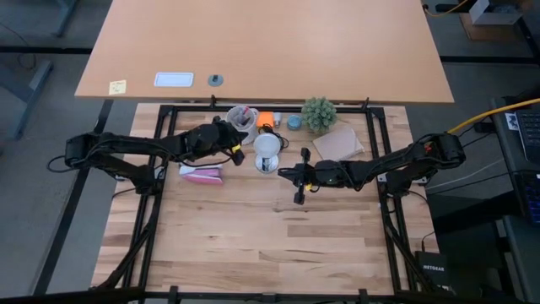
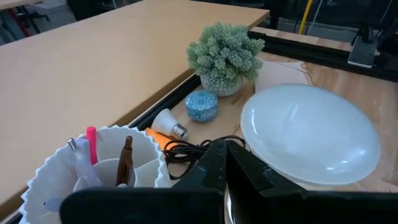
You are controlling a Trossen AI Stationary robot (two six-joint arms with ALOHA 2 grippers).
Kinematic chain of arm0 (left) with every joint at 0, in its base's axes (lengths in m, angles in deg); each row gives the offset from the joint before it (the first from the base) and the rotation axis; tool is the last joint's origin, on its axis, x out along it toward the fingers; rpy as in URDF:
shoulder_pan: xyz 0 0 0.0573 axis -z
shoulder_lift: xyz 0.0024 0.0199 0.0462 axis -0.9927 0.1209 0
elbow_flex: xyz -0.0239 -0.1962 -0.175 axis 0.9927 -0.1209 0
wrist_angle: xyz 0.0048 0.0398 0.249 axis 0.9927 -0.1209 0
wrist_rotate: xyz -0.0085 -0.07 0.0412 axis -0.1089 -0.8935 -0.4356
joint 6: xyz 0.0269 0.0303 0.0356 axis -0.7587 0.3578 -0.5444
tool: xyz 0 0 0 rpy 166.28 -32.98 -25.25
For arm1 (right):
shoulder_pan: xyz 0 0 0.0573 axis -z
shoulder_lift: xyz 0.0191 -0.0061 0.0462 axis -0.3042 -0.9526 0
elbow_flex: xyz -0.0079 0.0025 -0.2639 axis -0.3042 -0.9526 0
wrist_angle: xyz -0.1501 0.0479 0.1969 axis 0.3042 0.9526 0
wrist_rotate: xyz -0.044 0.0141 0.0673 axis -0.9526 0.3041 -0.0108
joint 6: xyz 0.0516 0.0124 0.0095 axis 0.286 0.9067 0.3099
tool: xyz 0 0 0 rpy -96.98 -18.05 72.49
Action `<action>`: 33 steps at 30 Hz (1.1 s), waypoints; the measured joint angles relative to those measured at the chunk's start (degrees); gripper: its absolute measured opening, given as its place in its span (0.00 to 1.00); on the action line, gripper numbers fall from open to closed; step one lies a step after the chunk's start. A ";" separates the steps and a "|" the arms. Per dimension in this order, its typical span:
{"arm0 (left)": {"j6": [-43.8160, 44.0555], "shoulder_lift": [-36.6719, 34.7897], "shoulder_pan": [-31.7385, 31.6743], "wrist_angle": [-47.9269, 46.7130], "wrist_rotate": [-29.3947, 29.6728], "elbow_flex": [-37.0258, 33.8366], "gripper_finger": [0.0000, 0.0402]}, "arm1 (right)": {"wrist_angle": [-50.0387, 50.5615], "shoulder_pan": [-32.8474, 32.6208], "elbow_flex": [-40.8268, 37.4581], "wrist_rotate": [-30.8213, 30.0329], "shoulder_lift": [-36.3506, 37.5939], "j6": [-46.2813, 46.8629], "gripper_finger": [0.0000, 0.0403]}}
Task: Screw lightbulb
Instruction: Remove the white light bulb from the silver lamp
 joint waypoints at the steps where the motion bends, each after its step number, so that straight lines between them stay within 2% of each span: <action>1: 0.27 0.00 0.00 0.00 0.00 0.00 0.00 | 0.00 0.00 0.00 0.00 0.00 0.00 0.01; 25: 0.47 0.00 0.13 -0.11 0.00 0.00 0.00 | -0.02 0.02 0.00 -0.03 0.00 0.00 0.01; 33: 0.47 0.00 0.35 -1.38 -0.20 -0.02 0.00 | -0.48 0.15 0.00 -5.58 0.00 -0.02 0.01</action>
